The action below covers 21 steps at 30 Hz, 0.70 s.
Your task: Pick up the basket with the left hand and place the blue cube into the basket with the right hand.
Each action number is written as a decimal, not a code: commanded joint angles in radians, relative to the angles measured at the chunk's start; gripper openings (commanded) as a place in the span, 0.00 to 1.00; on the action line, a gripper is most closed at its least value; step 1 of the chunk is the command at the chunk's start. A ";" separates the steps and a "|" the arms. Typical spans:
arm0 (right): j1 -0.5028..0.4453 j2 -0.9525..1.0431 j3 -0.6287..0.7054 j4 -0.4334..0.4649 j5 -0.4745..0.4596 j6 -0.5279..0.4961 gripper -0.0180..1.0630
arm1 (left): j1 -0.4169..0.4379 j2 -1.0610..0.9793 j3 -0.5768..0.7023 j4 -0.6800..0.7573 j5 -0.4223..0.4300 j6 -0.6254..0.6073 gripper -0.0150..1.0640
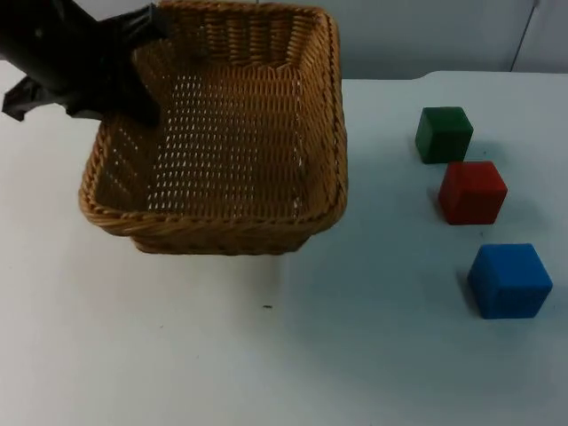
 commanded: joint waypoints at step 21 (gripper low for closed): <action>-0.008 -0.003 0.008 0.009 -0.009 -0.004 0.98 | 0.175 -0.353 0.448 -0.072 0.087 0.180 0.01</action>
